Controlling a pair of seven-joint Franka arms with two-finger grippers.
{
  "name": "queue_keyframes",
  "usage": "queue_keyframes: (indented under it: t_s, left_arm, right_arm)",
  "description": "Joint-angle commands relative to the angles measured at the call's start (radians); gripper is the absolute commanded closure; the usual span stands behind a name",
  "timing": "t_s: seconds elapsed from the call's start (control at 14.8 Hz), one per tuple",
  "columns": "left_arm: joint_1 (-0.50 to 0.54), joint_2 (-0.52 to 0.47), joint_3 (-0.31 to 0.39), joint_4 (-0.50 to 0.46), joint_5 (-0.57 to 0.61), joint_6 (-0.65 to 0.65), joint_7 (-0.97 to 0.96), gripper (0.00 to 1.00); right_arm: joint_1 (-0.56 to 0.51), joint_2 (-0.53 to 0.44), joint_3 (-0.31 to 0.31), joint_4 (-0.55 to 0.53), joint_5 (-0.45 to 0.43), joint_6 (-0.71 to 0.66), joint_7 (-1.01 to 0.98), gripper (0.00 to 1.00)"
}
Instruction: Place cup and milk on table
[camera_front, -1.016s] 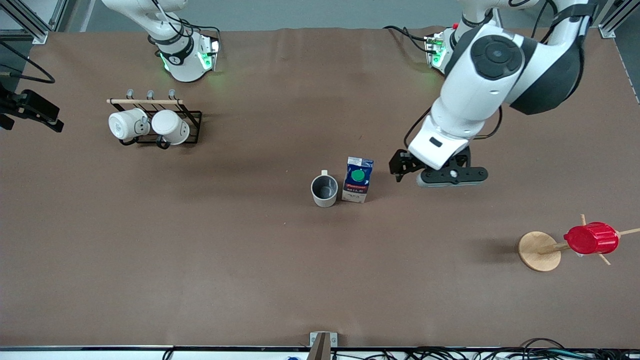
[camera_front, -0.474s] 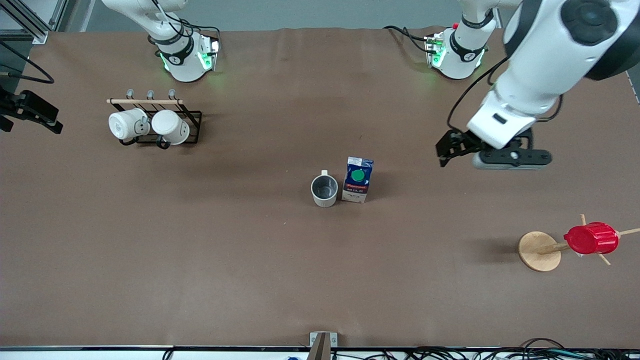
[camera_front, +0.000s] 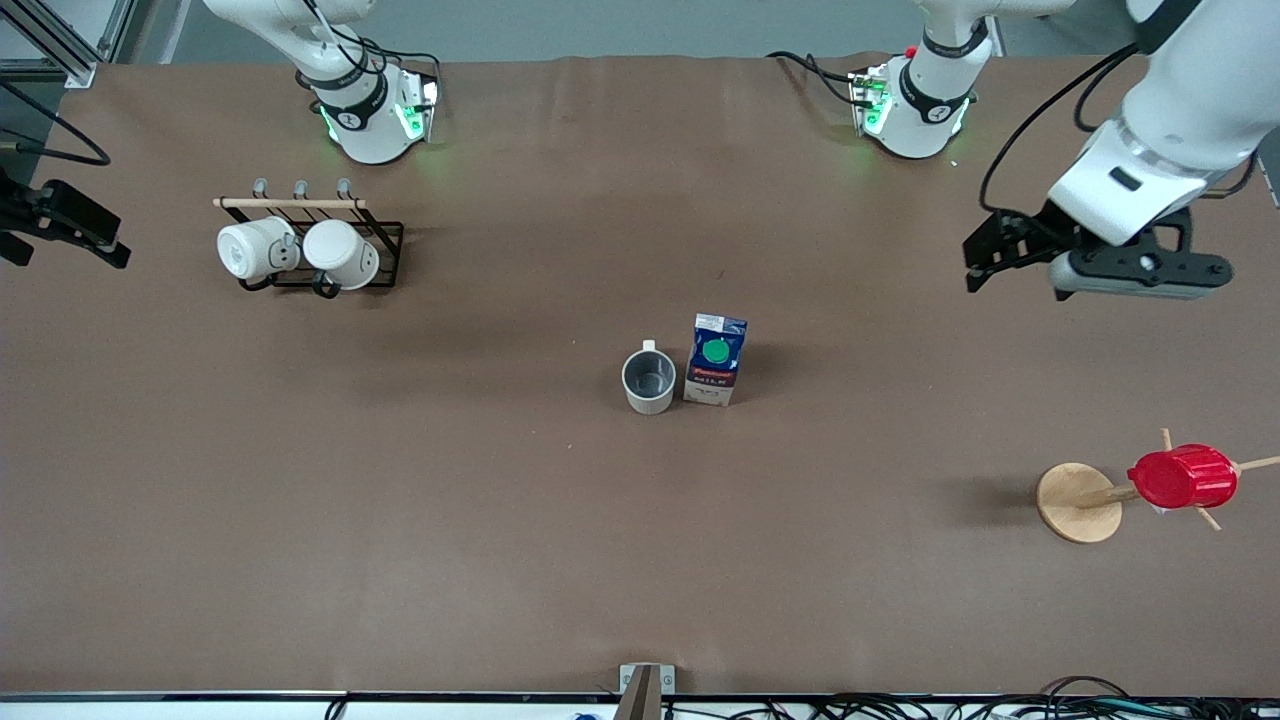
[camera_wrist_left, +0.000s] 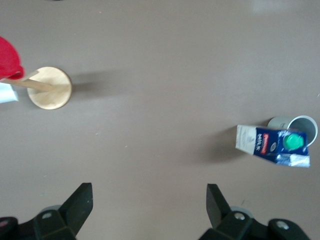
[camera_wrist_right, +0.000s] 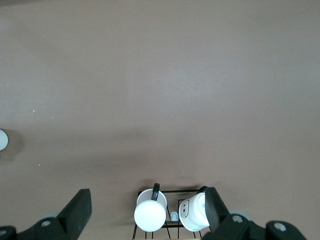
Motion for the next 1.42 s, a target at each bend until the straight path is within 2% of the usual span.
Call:
queue_keyframes:
  t_s: [0.0, 0.14, 0.27, 0.41, 0.61, 0.74, 0.95, 1.35]
  left_arm:
    - [0.013, -0.041, 0.018, -0.019, -0.02, -0.037, 0.088, 0.01]
    - [0.033, -0.043, 0.017, -0.009, -0.017, -0.041, 0.102, 0.0]
    - [0.028, -0.02, 0.018, 0.056, -0.008, -0.051, 0.087, 0.0]
    - [0.021, -0.013, 0.02, 0.102, -0.005, -0.115, 0.082, 0.0]
    - [-0.044, 0.0, 0.113, 0.16, -0.012, -0.172, 0.079, 0.0]
    - [-0.05, 0.02, 0.136, 0.195, -0.015, -0.21, 0.06, 0.01]
    - [-0.078, 0.007, 0.185, 0.183, -0.009, -0.215, 0.062, 0.02]
    - [-0.075, 0.003, 0.187, 0.165, -0.005, -0.204, 0.054, 0.03]
  right_arm:
    - [-0.006, -0.025, -0.004, -0.023, 0.027, 0.007, -0.016, 0.0]
    - [-0.006, -0.025, -0.004, -0.023, 0.027, 0.005, -0.016, 0.0]
    - [-0.006, -0.025, -0.004, -0.023, 0.027, 0.005, -0.014, 0.0]
    - [-0.006, -0.025, -0.004, -0.023, 0.027, 0.004, -0.014, 0.0]
    - [-0.006, -0.025, -0.004, -0.023, 0.027, 0.004, -0.014, 0.0]
    - [-0.006, -0.025, -0.004, -0.023, 0.027, 0.002, -0.014, 0.0]
    - [-0.006, -0.025, -0.004, -0.023, 0.027, 0.002, -0.014, 0.0]
    - [-0.006, -0.025, -0.004, -0.023, 0.027, 0.001, -0.014, 0.0]
